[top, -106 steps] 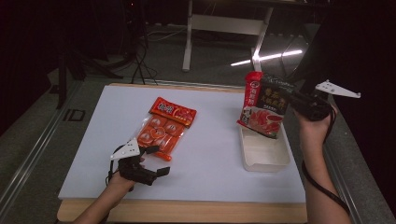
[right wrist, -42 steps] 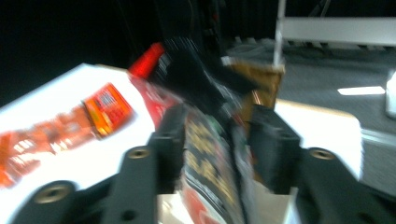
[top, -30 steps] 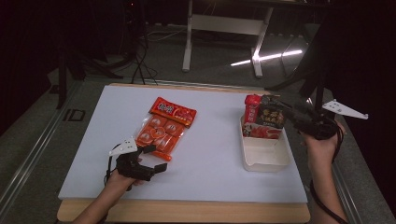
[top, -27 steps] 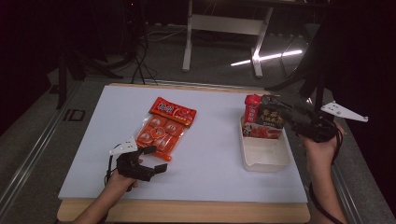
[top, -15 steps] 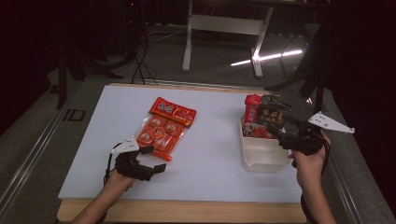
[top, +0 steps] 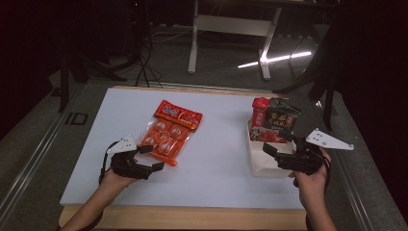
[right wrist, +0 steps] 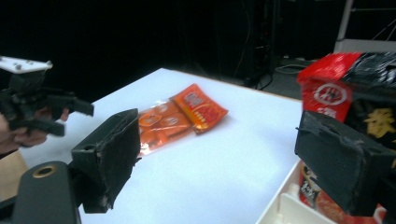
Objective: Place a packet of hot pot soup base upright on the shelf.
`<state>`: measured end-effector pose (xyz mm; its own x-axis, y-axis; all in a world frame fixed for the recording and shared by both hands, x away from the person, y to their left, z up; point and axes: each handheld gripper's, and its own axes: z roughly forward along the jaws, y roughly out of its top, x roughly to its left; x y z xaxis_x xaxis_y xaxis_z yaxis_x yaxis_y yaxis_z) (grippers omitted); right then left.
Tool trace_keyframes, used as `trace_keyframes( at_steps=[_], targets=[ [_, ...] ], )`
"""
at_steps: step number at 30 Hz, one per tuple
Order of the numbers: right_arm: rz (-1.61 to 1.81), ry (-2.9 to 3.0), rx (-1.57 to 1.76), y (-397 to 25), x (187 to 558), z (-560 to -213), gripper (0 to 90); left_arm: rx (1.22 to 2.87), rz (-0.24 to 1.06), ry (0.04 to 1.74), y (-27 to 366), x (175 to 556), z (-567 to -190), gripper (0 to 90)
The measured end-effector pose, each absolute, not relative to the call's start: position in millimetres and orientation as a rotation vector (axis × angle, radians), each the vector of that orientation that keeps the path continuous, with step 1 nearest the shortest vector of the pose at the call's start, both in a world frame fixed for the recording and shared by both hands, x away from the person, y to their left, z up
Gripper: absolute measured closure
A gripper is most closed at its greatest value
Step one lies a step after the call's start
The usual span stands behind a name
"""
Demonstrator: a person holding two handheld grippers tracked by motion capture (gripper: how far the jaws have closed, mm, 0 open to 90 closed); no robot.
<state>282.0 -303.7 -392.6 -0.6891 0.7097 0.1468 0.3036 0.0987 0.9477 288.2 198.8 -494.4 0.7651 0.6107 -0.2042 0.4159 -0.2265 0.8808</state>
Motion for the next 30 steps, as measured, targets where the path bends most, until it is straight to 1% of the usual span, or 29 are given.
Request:
trace_keyframes(
  at_steps=[1,2,4,5,9,10,11,14,17,20,23,25,27,28,30],
  targets=[
    [1.612,2.046,0.993,-303,281,-394,14.2,1.857,0.237,0.794,202,289,-494,25.2],
    [1.609,2.054,0.99,-302,280,-396,14.2,1.853,0.24,0.792,204,290,-495,33.0],
    [1.611,2.066,0.983,-300,279,-399,14.3,1.861,0.264,0.818,207,293,-495,38.5],
    [1.608,2.071,0.981,-299,279,-400,14.3,1.859,0.258,0.831,209,296,-495,43.1],
    [1.62,2.087,0.985,-297,278,-404,14.4,1.868,0.28,0.911,212,308,-497,51.3],
    [1.612,2.093,0.977,-296,278,-404,14.4,1.871,0.291,0.929,213,311,-497,55.8],
    [1.612,2.098,0.974,-295,277,-405,14.4,1.872,0.296,0.938,213,314,-497,56.0],
    [1.604,2.11,0.958,-293,276,-407,14.4,1.893,0.324,0.963,212,324,-499,68.4],
    [1.607,2.122,0.962,-293,275,-409,14.4,1.937,0.367,0.989,210,335,-501,78.8],
    [1.604,2.129,0.964,-293,274,-412,14.5,1.974,0.402,1.02,208,345,-505,84.8],
    [1.602,2.134,0.961,-294,274,-413,14.5,1.987,0.407,1.066,209,357,-509,89.6],
    [1.598,2.135,0.959,-294,274,-413,14.7,1.996,0.404,1.085,209,364,-513,90.0],
    [1.596,2.14,0.963,-293,275,-414,14.8,2.038,0.439,1.124,208,372,-516,90.0],
    [1.597,2.14,0.96,-293,275,-414,14.8,2.052,0.427,1.133,208,376,-517,90.0],
    [1.599,2.143,0.953,-292,275,-414,14.8,2.056,0.445,1.145,209,382,-520,90.0]
  ],
)
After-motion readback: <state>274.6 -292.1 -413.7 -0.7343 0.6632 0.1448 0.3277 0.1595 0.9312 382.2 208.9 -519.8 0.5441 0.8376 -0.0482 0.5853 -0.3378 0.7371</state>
